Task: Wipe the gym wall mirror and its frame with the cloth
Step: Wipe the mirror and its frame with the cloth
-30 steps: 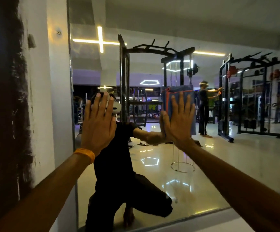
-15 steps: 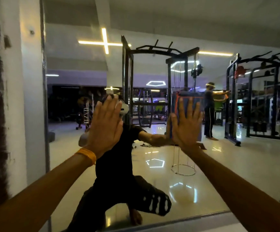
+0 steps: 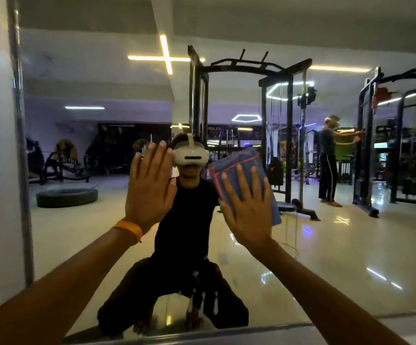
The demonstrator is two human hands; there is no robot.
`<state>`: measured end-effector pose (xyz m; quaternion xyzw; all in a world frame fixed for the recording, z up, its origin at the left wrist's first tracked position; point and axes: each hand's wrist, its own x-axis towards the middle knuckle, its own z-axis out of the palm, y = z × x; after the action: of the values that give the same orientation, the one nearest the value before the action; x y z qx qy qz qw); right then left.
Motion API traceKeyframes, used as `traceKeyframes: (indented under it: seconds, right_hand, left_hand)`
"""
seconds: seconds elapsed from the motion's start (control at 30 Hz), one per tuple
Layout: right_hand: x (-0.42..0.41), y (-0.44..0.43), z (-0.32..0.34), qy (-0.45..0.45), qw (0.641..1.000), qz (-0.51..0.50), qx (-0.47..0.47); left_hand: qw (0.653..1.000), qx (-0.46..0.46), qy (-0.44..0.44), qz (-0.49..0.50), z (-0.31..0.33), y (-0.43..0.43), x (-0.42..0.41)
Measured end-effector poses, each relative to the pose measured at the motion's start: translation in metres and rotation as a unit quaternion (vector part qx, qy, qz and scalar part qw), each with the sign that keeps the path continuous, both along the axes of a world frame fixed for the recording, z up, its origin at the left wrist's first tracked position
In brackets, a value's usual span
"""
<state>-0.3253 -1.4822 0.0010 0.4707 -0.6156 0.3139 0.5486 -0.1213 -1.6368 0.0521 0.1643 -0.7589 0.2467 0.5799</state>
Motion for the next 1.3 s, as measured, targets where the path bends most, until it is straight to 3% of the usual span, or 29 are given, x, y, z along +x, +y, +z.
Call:
traceKeyframes:
  seconds: [0.07, 0.13, 0.27, 0.33, 0.4, 0.5, 0.57, 0.73, 0.83, 0.93, 1.0, 1.1, 1.17, 1.3]
  right_hand:
    - [-0.016, 0.010, -0.012, 0.125, 0.989, 0.018, 0.077]
    - [-0.042, 0.027, -0.002, 0.140, 0.988, 0.012, 0.068]
    - [-0.075, 0.052, 0.022, -0.050, 0.996, -0.034, -0.064]
    - [-0.056, 0.041, 0.013, -0.103, 0.990, -0.038, -0.093]
    - [-0.029, 0.024, -0.009, -0.054, 0.998, -0.013, -0.039]
    - [-0.020, 0.014, -0.041, 0.106, 0.991, 0.013, 0.081]
    - [-0.031, 0.021, -0.034, 0.126, 0.987, 0.017, 0.094]
    - [-0.047, 0.037, 0.001, -0.031, 0.999, -0.007, -0.028]
    - [-0.014, 0.016, -0.016, -0.106, 0.991, -0.007, -0.076]
    - [0.023, -0.008, -0.072, 0.031, 0.998, 0.016, 0.047]
    - [0.026, -0.008, -0.098, 0.131, 0.983, 0.018, 0.128]
    - [0.007, 0.009, -0.077, 0.188, 0.966, 0.017, 0.177]
    - [-0.005, 0.019, -0.043, 0.151, 0.980, 0.007, 0.132]
    - [0.013, 0.005, -0.011, -0.043, 0.999, 0.001, -0.016]
  left_hand:
    - [1.000, -0.003, -0.005, 0.015, -0.001, 0.001, -0.001]
    - [1.000, -0.007, -0.005, 0.024, -0.003, 0.001, -0.002]
    - [1.000, -0.011, -0.005, 0.025, -0.003, 0.003, -0.003]
    - [1.000, -0.007, -0.007, 0.025, -0.002, 0.003, -0.002]
    - [0.999, -0.001, -0.006, 0.033, -0.005, 0.005, -0.004]
    - [1.000, 0.000, -0.008, 0.027, -0.007, 0.004, -0.004]
    - [1.000, 0.004, -0.003, 0.018, -0.005, 0.006, -0.004]
    - [0.999, 0.017, -0.003, -0.027, -0.028, 0.012, 0.004]
    - [0.999, 0.035, -0.006, -0.031, -0.058, 0.008, 0.026]
    - [0.999, 0.030, -0.039, -0.001, -0.079, -0.002, 0.048]
    - [0.998, 0.022, -0.062, 0.010, -0.090, -0.008, 0.054]
    - [0.997, 0.034, -0.066, 0.010, -0.108, -0.010, 0.050]
    - [0.997, 0.051, -0.053, 0.009, -0.117, -0.009, 0.044]
    - [0.996, 0.061, -0.060, 0.038, -0.122, -0.010, 0.041]
